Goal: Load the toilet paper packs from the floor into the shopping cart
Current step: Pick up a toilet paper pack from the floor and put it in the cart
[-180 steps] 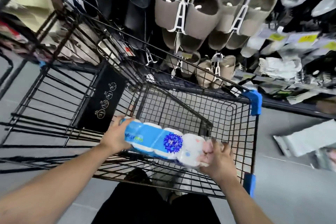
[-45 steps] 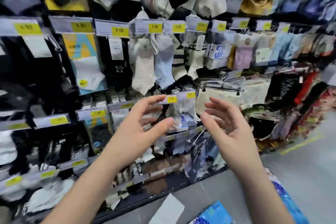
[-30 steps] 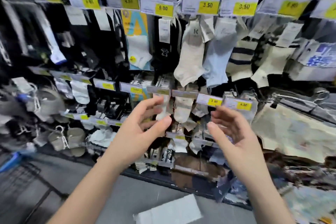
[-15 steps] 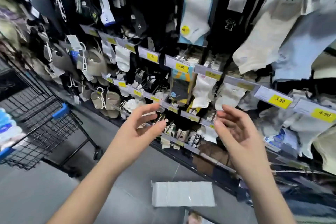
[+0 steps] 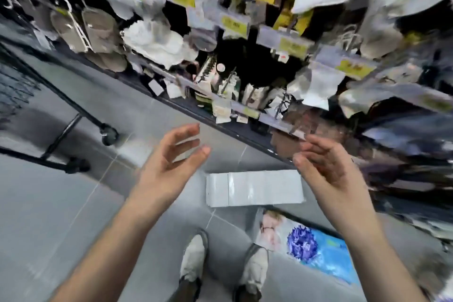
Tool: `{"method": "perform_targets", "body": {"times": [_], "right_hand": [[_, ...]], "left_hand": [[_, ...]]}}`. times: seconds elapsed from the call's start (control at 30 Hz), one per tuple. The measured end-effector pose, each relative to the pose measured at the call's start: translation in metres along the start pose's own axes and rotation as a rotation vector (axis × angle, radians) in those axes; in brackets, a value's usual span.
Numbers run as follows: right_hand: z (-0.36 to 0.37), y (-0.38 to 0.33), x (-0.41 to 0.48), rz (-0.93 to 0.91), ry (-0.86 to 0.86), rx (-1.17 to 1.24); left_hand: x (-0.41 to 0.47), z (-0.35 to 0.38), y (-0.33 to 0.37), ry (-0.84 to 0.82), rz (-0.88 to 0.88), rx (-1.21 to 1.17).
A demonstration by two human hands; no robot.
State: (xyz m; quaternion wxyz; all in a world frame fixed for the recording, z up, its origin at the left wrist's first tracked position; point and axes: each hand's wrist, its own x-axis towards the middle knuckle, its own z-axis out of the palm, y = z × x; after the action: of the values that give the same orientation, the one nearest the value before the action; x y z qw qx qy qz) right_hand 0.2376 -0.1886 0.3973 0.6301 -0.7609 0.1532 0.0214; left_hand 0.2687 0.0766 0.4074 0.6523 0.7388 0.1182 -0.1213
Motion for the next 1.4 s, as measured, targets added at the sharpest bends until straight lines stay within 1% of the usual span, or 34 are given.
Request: {"method": "perform_targets", "body": {"times": [0.1, 0.17, 0.33, 0.4, 0.53, 0.7, 0.83, 1.03, 1.1, 1.17, 1.23, 1.3, 1.4], "right_hand": [[0.014, 0.085, 0.017, 0.075, 0.018, -0.027], [0.018, 0.127, 0.025, 0.112, 0.044, -0.045], [0.027, 0.252, 0.039, 0.237, 0.101, -0.087], [0.027, 0.293, 0.043, 0.277, 0.122, -0.113], [0.019, 0.358, 0.051, 0.339, 0.108, -0.180], [0.011, 0.417, 0.065, 0.383, 0.108, -0.277], [0.004, 0.450, 0.076, 0.411, 0.097, -0.366], [-0.014, 0.501, 0.094, 0.476, 0.173, -0.502], [-0.022, 0.514, 0.101, 0.486, 0.181, -0.566], [-0.027, 0.526, 0.107, 0.533, 0.184, -0.600], [-0.029, 0.537, 0.112, 0.635, 0.191, -0.575], [-0.028, 0.545, 0.115, 0.724, 0.204, -0.486], [-0.031, 0.569, 0.118, 0.741, 0.208, -0.426]], "left_hand": [[0.022, 0.022, -0.081, -0.017, -0.077, 0.007], [0.031, 0.030, -0.120, 0.004, -0.116, 0.010], [0.054, 0.052, -0.241, -0.012, -0.245, 0.048], [0.059, 0.056, -0.280, -0.010, -0.283, 0.083], [0.071, 0.061, -0.343, 0.005, -0.353, 0.123], [0.086, 0.069, -0.398, -0.008, -0.404, 0.165], [0.100, 0.076, -0.430, 0.004, -0.424, 0.209], [0.115, 0.088, -0.465, 0.024, -0.436, 0.220], [0.119, 0.089, -0.476, 0.036, -0.447, 0.225], [0.122, 0.088, -0.488, 0.059, -0.464, 0.225], [0.125, 0.087, -0.500, 0.086, -0.472, 0.245], [0.127, 0.086, -0.512, 0.120, -0.491, 0.302], [0.132, 0.082, -0.528, 0.129, -0.528, 0.358]]}}
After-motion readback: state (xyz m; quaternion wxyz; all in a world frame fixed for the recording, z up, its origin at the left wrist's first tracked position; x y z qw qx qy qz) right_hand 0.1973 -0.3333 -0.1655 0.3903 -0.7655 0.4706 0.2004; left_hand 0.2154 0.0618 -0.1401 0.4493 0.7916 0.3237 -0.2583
